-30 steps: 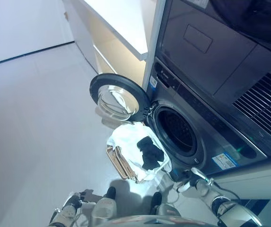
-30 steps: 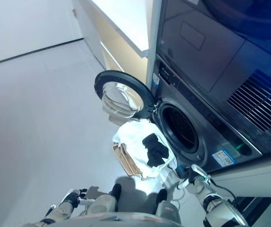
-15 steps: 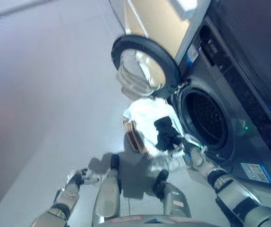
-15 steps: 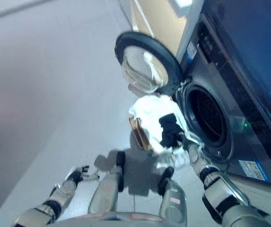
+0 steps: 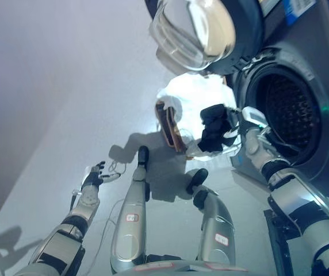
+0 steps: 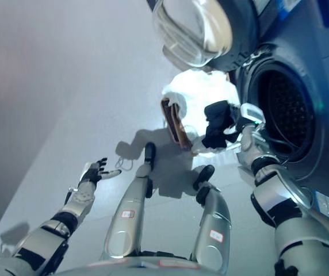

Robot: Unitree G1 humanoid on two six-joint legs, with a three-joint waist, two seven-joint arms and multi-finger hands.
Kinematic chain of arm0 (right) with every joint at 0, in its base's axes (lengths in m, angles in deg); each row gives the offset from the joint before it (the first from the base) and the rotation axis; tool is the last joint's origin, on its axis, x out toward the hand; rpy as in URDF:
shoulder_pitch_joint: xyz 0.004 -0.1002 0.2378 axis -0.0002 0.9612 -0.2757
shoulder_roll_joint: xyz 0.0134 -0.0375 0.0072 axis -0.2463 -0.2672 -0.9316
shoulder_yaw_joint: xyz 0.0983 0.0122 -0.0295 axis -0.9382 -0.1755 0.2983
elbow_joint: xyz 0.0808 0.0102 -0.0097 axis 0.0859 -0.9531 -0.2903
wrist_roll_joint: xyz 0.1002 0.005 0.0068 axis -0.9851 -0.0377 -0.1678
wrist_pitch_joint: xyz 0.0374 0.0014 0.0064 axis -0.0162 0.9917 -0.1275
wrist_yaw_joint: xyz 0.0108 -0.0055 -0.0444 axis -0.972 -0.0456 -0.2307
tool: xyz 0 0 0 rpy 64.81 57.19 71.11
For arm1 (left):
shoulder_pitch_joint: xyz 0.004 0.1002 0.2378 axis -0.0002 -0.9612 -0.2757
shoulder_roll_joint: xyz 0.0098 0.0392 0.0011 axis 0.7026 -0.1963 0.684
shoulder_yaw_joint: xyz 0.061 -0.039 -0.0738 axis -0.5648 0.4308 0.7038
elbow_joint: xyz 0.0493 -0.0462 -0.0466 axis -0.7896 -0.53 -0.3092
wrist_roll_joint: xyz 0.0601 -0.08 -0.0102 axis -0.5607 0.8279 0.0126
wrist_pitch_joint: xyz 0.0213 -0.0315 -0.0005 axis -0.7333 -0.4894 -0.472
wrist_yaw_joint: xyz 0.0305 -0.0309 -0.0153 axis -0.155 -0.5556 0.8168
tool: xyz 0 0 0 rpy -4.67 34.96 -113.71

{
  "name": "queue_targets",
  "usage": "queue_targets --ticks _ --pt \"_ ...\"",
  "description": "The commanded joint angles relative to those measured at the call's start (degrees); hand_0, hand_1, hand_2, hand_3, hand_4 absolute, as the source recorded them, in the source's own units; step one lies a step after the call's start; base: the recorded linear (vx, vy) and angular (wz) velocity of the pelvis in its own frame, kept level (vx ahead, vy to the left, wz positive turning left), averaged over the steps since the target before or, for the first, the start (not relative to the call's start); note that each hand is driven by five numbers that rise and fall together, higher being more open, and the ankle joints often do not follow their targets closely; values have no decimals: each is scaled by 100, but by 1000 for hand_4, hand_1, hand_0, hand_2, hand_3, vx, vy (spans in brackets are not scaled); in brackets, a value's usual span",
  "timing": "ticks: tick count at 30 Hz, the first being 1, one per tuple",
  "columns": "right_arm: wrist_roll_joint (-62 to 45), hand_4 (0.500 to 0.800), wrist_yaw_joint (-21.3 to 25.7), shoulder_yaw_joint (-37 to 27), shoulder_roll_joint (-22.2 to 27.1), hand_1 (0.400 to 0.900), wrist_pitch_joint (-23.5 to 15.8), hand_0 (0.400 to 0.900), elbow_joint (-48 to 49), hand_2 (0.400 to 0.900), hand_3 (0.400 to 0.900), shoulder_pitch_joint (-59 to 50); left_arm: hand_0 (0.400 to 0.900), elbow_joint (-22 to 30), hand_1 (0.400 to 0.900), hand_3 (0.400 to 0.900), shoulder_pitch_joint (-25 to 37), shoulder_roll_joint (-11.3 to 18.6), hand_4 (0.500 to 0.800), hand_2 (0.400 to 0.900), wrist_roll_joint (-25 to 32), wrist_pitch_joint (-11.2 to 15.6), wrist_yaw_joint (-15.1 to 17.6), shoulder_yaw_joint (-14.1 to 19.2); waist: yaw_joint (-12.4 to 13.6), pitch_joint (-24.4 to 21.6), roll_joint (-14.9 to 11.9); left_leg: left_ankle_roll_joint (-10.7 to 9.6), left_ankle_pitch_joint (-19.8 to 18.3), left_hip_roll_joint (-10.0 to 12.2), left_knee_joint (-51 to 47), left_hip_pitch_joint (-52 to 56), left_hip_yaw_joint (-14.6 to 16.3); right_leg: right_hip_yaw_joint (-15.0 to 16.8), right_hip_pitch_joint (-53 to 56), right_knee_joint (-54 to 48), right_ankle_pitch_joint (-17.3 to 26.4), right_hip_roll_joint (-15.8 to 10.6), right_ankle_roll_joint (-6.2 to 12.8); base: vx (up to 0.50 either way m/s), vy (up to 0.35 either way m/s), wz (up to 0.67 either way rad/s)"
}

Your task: Put the clothes in the basket into the washing machine.

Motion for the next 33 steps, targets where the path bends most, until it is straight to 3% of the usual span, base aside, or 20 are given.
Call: queue_targets --ticks 1,8,17,23,29,31,32,33 --pt "-14 800 409 274 417 900 -16 900 -9 900 900 -228 900 249 900 900 -181 256 800 900 305 245 370 -161 83 -104 27 -112 -261 -213 553 -638 -97 281 -320 357 322 -124 342 -20 -6 14" --pt "-147 800 438 367 565 900 -20 900 -249 900 900 -619 900 538 900 900 -62 270 800 900 555 299 464 -229 140 -87 78 -97 -514 -305 1363 -1586 -209 446 -1225 1364 -76 -286 232 -29 -2 11" --pt "-147 800 312 461 493 900 80 900 -618 900 900 -746 900 533 900 900 41 313 800 900 626 267 467 -275 157 -176 105 -92 -696 -443 2103 -2403 -274 655 -2099 2178 -424 -384 20 -35 4 7" --pt "-33 800 167 544 615 900 182 900 -962 900 900 -905 900 560 900 900 112 336 800 900 714 272 476 -228 176 -383 183 -45 -814 -554 2731 -3188 -238 960 -3010 2627 -496 -387 -136 -67 19 0" --pt "220 800 236 646 868 900 291 900 -1140 900 900 -1175 900 555 900 900 244 345 800 900 851 288 553 -190 204 -523 209 -31 -876 -592 3062 -3770 -187 1195 -3669 2865 -522 -461 -172 -40 24 -5" --pt "226 800 218 725 1060 900 307 900 -1161 900 900 -1375 900 848 900 900 264 380 800 900 905 314 658 -226 195 -568 231 -28 -906 -635 3180 -3984 -182 1290 -3912 3000 -549 -486 -185 -35 21 8" --pt "209 754 215 709 1211 824 296 824 -1194 824 824 -1379 900 1325 900 900 102 362 800 900 869 344 719 -214 221 -579 283 -26 -917 -681 3251 -4131 -157 1352 -4082 3078 -573 -506 -198 -29 16 11" --pt "209 661 215 710 1211 669 296 669 -1193 669 669 -1376 900 1333 900 900 94 362 800 900 866 340 721 -214 220 -592 278 -26 -919 -682 3257 -4146 -153 1358 -4100 3086 -576 -508 -198 -20 23 8"
